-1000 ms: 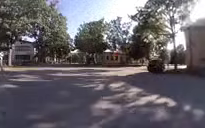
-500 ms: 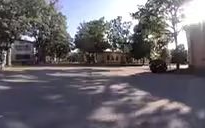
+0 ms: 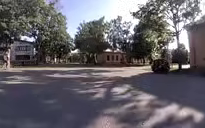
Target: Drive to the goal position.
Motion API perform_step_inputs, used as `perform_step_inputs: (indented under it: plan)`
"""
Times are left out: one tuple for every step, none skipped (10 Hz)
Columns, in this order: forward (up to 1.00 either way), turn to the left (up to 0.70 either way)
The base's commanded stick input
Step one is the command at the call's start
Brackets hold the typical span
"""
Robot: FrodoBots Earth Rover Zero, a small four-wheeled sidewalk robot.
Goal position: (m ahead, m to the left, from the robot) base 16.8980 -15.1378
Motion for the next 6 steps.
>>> perform_step_inputs:
  plan:
    - [0.60, 0.00]
    - [0.60, 0.00]
    - [0.60, 0.00]
    - [0.60, 0.00]
    - [0.60, 0.00]
    - [0.60, 0.00]
